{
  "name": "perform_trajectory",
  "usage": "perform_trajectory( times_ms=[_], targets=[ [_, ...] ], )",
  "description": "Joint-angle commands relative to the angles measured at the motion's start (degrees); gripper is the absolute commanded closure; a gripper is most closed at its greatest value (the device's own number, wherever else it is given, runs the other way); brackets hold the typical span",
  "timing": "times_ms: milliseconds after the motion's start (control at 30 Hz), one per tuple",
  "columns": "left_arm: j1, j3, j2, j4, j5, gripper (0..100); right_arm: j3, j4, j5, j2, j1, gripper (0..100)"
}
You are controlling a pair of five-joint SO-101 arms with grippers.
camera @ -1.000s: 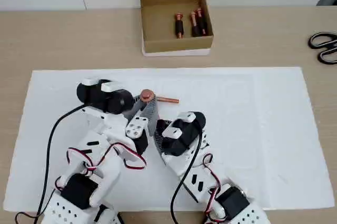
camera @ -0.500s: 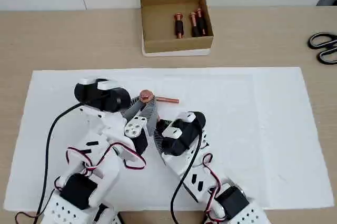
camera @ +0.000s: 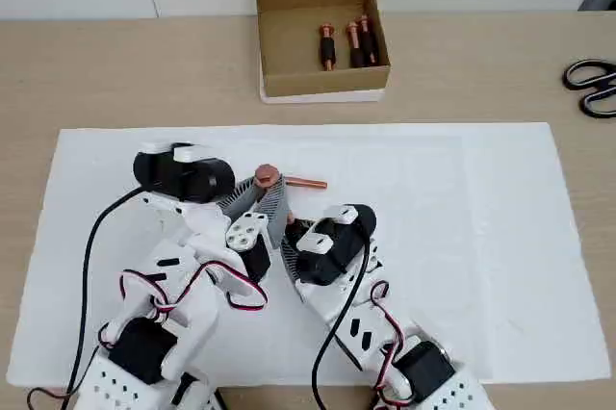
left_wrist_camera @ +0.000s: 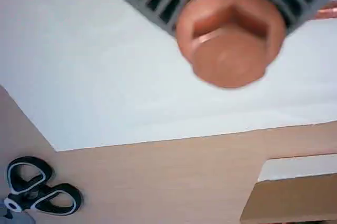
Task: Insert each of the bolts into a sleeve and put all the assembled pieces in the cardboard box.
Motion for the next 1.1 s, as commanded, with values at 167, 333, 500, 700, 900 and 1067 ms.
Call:
perform_trajectory(
  times_ms=[167,333,500,700,900,1067],
  targets=[
    [0.4,-3.9,-0.5,1.1,0.5,99,0.4,-1.1,-0.5,-0.7,-0.3,99.5],
    [0.4,-6.8,-0.3,4.7,0.6,99,0.4,-1.1,-0.5,-0.7,-0.3,99.5],
    [0.4,-6.8,-0.2,4.8,0.6,99,0.4,-1.1,-0.5,-0.7,-0.3,99.5],
    [2.1,-5.5,-0.1,3.8,0.7,99,0.4,-1.1,-0.5,-0.7,-0.3,99.5],
    [1.9,-4.1,-0.1,1.8,0.6,99,0.4,-1.1,-0.5,-0.7,-0.3,99.5],
    [1.8,-3.9,-0.1,1.9,0.4,99,0.4,-1.1,-0.5,-0.7,-0.3,99.5]
  ],
)
